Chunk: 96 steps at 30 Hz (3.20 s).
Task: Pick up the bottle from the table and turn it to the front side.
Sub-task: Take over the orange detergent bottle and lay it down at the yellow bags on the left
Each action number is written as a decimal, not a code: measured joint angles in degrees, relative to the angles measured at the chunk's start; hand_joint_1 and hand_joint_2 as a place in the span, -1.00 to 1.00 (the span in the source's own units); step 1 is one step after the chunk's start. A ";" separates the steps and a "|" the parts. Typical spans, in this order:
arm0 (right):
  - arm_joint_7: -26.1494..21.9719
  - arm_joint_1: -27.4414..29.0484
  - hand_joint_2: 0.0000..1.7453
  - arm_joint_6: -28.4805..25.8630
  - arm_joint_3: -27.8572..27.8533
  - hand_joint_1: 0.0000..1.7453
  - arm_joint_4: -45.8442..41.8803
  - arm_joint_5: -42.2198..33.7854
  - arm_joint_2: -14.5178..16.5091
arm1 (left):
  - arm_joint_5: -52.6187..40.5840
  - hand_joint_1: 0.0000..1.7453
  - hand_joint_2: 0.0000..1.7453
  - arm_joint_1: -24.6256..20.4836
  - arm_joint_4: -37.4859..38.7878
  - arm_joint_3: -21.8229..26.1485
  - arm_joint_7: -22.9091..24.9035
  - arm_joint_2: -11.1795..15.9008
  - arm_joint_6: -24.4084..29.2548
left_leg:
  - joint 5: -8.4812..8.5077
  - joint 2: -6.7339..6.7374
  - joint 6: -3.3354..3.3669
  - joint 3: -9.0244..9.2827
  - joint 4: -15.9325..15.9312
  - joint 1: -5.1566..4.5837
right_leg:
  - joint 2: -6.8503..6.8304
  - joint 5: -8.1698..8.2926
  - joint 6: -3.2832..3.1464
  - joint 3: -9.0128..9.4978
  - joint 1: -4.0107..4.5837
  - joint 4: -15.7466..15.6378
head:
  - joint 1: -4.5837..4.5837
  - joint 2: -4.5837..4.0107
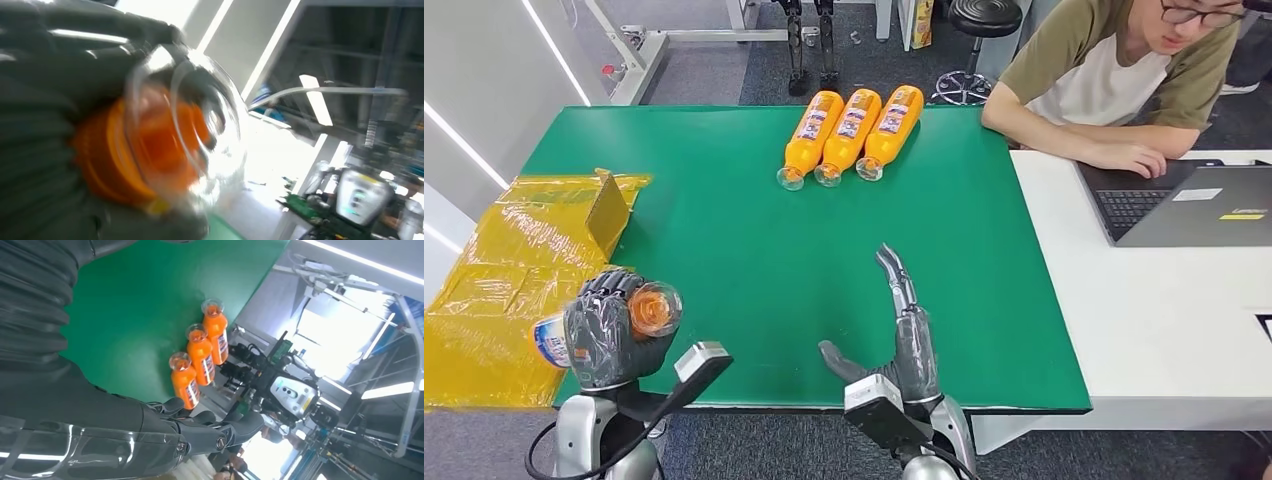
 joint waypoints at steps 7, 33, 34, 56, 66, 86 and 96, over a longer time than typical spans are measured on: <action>-0.05 3.25 1.00 1.25 -1.09 -1.00 -2.08 -0.86 0.00 | -3.25 1.00 1.00 -5.00 13.27 1.24 -1.25 12.63 -0.59 | 0.05 0.18 -0.16 0.02 0.00 0.05 | 0.18 0.02 -0.19 -0.08 0.08 0.11 | 0.01 0.00; -1.20 8.15 1.00 6.89 -6.60 -1.00 -7.11 0.78 2.69 | -7.73 1.00 1.00 -28.51 47.30 -13.22 -5.62 23.19 -10.78 | 0.07 0.29 -0.34 -0.02 0.03 0.09 | 0.30 0.12 -0.35 -0.18 0.14 0.12 | 0.02 0.00; -1.25 8.15 1.00 7.03 -6.73 -1.00 -7.18 0.72 2.77 | -7.72 1.00 1.00 -28.68 47.44 -13.41 -6.06 22.83 -10.78 | 0.07 0.30 -0.34 -0.02 0.03 0.09 | 0.32 0.12 -0.35 -0.18 0.14 0.12 | 0.03 0.00; -8.18 9.31 1.00 -4.52 -15.91 -1.00 -14.25 -5.16 2.87 | 1.81 -0.10 1.00 -25.33 49.01 -11.48 -8.78 17.61 -8.13 | 0.04 0.30 -0.35 -0.02 0.02 0.02 | 0.32 0.11 -0.34 -0.18 0.06 0.11 | 0.04 0.00; -11.30 14.57 1.00 -5.98 -21.52 -1.00 -18.98 -9.67 1.80 | 7.38 -1.00 1.00 -22.16 48.64 -2.88 -10.60 14.21 -3.62 | -0.01 0.32 -0.39 0.05 0.01 0.03 | 0.34 0.08 -0.34 -0.20 0.03 0.13 | 0.00 0.00; -7.40 14.35 1.00 -3.17 -14.27 -1.00 -15.68 -8.68 3.50 | 54.02 -1.00 1.00 -14.52 8.61 -1.67 -27.14 -7.48 1.29 | -0.01 0.16 -0.33 0.00 0.02 0.01 | 0.17 0.07 -0.28 -0.11 0.02 0.12 | 0.03 0.00; -6.31 13.81 1.00 -1.92 -13.85 -1.00 -15.28 -7.80 5.38 | 72.53 -1.00 1.00 -9.86 -4.64 -4.94 -33.60 -12.19 -1.67 | -0.01 0.17 -0.33 0.01 0.02 0.01 | 0.18 0.06 -0.28 -0.11 0.03 0.13 | 0.03 0.00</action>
